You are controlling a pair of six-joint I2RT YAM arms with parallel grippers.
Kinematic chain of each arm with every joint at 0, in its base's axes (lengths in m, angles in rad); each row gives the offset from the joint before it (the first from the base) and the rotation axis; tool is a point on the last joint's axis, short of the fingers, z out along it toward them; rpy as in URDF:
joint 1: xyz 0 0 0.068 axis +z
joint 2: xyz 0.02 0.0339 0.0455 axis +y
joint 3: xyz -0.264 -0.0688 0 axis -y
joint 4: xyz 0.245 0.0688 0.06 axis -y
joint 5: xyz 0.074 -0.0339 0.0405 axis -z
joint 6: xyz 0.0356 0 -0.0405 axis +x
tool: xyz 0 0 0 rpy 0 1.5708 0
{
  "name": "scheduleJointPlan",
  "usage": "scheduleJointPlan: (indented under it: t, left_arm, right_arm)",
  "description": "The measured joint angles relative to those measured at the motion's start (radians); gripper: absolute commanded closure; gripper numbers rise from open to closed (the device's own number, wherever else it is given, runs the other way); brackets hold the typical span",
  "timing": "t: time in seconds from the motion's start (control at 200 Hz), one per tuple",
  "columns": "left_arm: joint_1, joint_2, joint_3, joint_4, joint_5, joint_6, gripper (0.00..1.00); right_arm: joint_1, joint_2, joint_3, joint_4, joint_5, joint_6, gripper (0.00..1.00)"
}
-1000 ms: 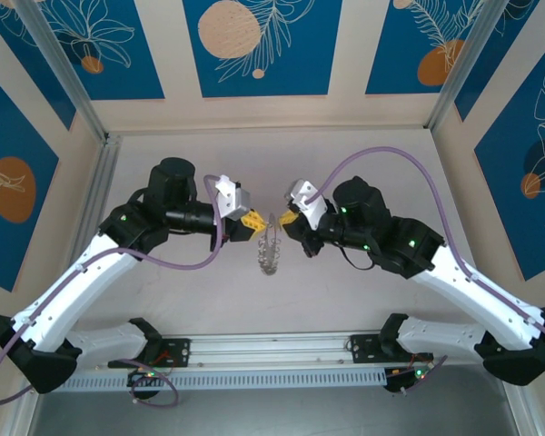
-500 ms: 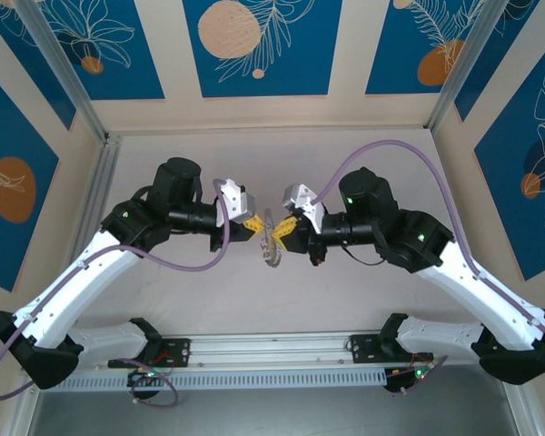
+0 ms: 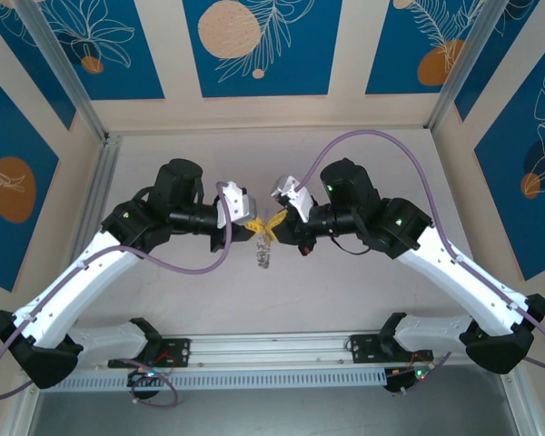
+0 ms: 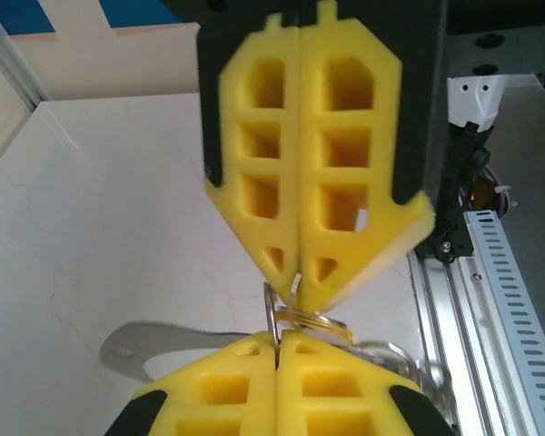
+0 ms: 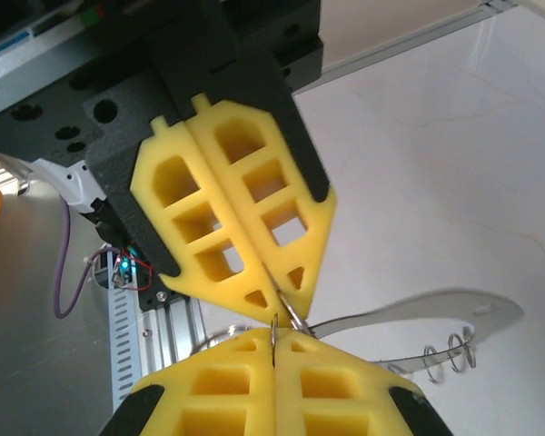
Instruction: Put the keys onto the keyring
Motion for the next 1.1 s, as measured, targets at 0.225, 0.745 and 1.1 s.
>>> scheduleJointPlan:
  t: [0.225, 0.745, 1.1]
  left_arm:
    - [-0.008, 0.0, 0.0, -0.001, -0.018, 0.002, 1.0]
    - [-0.012, -0.001, 0.0, -0.006, -0.041, 0.002, 1.0]
    - [-0.013, -0.008, 0.0, -0.006, -0.044, 0.002, 1.0]
  right_arm:
    - [-0.012, 0.0, 0.0, 0.003, -0.001, 0.01, 1.0]
    - [-0.035, 0.014, 0.008, -0.012, -0.001, 0.025, 1.0]
    - [-0.053, 0.033, 0.009, -0.038, -0.013, 0.035, 1.0]
